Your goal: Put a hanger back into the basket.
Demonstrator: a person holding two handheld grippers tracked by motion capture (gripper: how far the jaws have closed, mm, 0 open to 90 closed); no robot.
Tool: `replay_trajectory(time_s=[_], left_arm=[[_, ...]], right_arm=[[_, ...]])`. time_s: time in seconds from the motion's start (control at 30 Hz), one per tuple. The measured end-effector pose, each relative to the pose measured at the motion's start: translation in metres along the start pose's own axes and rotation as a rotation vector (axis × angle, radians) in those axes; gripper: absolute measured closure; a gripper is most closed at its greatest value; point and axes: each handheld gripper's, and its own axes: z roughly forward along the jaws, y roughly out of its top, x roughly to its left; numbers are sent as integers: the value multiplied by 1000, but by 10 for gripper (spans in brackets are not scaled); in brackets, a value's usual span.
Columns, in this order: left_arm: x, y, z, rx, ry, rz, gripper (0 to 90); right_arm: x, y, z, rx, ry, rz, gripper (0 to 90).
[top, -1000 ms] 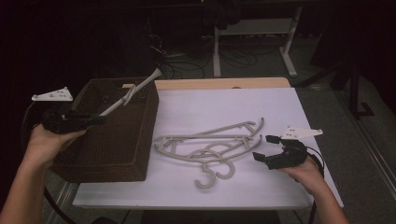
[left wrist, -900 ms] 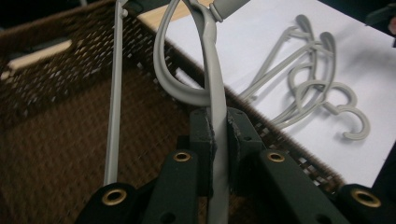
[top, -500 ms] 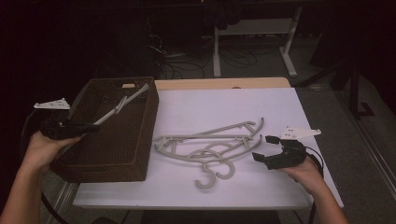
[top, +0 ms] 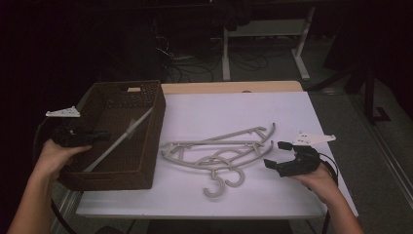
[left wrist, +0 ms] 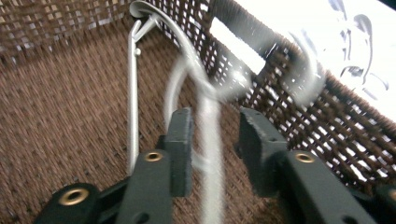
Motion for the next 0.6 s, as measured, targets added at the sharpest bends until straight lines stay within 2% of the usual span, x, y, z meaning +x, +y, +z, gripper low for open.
replay_trajectory(time_s=[0.13,0.17,0.33,0.4,0.43,0.47,0.6], left_arm=[[-5,6,-3,-32,-9,9,551],[-10,11,-5,-59,-21,17,531],[-28,26,-3,-116,-44,39,403],[-38,33,0,-126,-58,55,380],[-38,33,0,-126,-58,55,370],[-49,40,3,-133,-82,73,369],[-74,52,15,-157,-119,105,327]], right_arm=[[1,3,-1,-8,-1,0,102],[2,4,-1,-7,0,-3,101],[5,7,-3,-11,2,-15,97],[6,6,-5,-14,3,-15,97],[6,6,-6,-16,3,-15,97],[5,5,-6,-15,4,-15,97],[5,5,-8,-16,4,-15,97]])
